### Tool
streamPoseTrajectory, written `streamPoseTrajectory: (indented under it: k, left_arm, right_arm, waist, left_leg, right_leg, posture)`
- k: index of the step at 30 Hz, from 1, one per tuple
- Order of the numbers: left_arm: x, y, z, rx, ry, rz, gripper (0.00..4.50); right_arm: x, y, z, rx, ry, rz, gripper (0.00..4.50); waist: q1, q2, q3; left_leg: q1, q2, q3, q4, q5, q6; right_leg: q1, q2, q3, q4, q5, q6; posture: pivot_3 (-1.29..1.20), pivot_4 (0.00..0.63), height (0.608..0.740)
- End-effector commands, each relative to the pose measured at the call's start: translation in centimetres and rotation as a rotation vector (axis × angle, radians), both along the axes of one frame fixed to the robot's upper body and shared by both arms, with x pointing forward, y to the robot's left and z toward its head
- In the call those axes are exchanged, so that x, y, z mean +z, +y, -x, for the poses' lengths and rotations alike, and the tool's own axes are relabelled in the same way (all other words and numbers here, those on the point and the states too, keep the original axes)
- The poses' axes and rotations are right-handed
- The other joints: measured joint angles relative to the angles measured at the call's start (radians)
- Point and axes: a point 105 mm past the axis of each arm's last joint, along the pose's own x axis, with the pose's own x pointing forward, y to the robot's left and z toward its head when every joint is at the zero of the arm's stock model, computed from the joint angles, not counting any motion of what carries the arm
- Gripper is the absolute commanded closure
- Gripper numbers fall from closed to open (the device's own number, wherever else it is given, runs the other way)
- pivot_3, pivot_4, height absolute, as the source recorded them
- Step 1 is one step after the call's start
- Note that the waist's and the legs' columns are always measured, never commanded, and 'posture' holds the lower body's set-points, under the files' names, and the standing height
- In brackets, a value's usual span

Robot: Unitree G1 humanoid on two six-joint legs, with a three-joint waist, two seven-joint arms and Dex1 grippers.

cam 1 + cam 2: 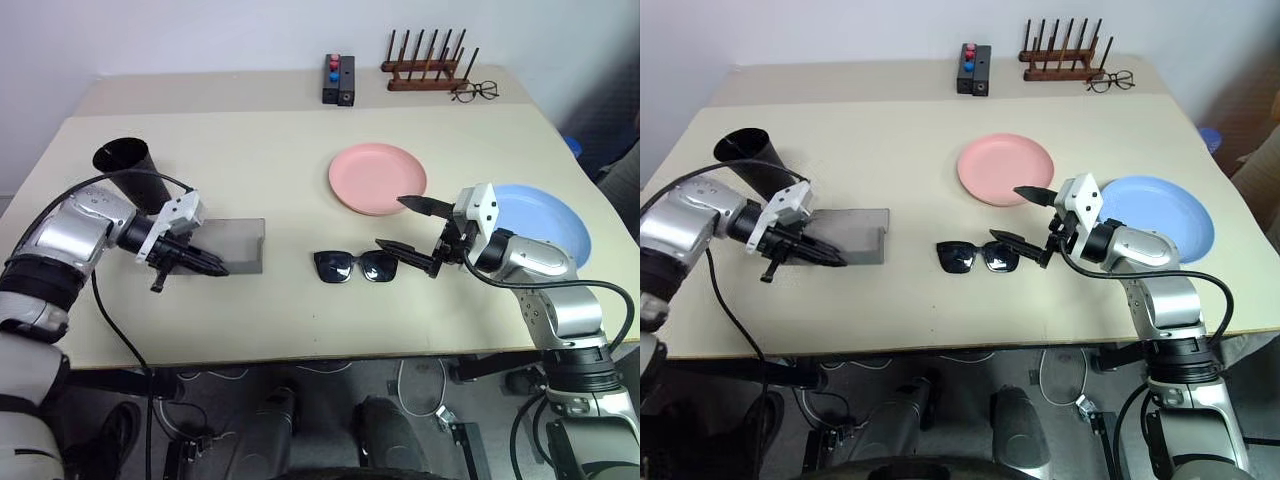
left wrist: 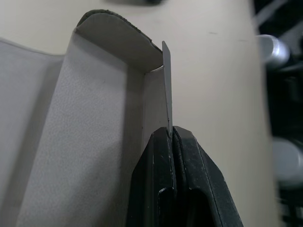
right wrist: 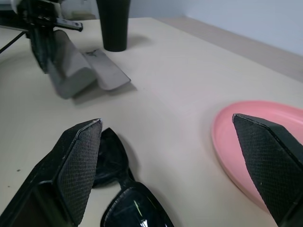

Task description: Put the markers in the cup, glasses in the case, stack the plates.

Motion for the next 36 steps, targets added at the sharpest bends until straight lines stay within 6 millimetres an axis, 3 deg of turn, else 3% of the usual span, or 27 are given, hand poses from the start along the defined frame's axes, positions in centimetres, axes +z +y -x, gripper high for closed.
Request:
streamPoseTrajectory:
  k: [1,8,11,21,34,36]
  left_arm:
    - [0.5,-0.6,1.4,-0.055,0.0,0.038,4.48]
    - [-0.6,-0.3,2.7,-0.084,0.003,0.011,4.48]
    - [-1.1,-0.6,2.9,-0.103,-0.002,0.006,4.48]
    - [-1.6,-0.3,2.3,-0.085,-0.031,-0.004,4.48]
    - [-1.9,-0.4,1.7,-0.081,-0.056,0.014,4.48]
    - [-1.9,-0.6,1.7,-0.09,-0.058,0.026,3.95]
  right_arm:
    - [1.2,0.3,0.4,0.025,-0.042,-0.015,0.0]
    - [1.2,0.5,0.3,0.035,-0.037,-0.018,0.0]
    - [0.7,0.7,1.5,0.1,0.0,0.003,0.0]
    - [0.4,1.2,3.8,0.214,0.018,0.037,0.0]
    - [1.1,1.9,4.5,0.262,0.019,-0.016,0.0]
    - [1.1,1.9,4.5,0.26,0.019,-0.017,0.0]
  waist:
    - [-0.001,0.0,0.0]
    - [-0.001,0.0,0.0]
    - [-0.001,0.0,0.0]
    - [-0.001,0.0,0.0]
    - [0.0,0.0,0.0]
    - [0.0,0.0,0.0]
  left_leg:
    - [0.0,0.0,0.0,0.0,0.0,0.0]
    - [0.0,0.0,0.0,-0.001,0.0,0.0]
    - [0.0,0.0,0.001,-0.001,0.0,0.0]
    - [0.0,0.0,0.001,-0.001,0.0,0.0]
    - [0.0,0.0,0.001,-0.001,0.0,0.0]
    - [0.0,0.0,0.001,-0.001,0.0,0.0]
  right_leg:
    - [0.0,0.0,0.0,0.0,0.0,0.0]
    - [-0.001,0.0,0.0,0.0,0.0,0.0]
    - [-0.001,0.0,0.0,0.0,0.0,0.0]
    - [-0.001,-0.002,0.0,0.0,0.0,0.0]
    - [-0.001,-0.003,0.0,-0.001,0.0,-0.001]
    - [-0.001,-0.003,0.0,-0.001,0.0,-0.001]
  posture:
    - [0.0,0.15,0.74]
    - [0.0,0.15,0.74]
    - [0.0,0.15,0.74]
    - [0.0,0.15,0.74]
    - [0.0,0.15,0.74]
    - [0.0,0.15,0.74]
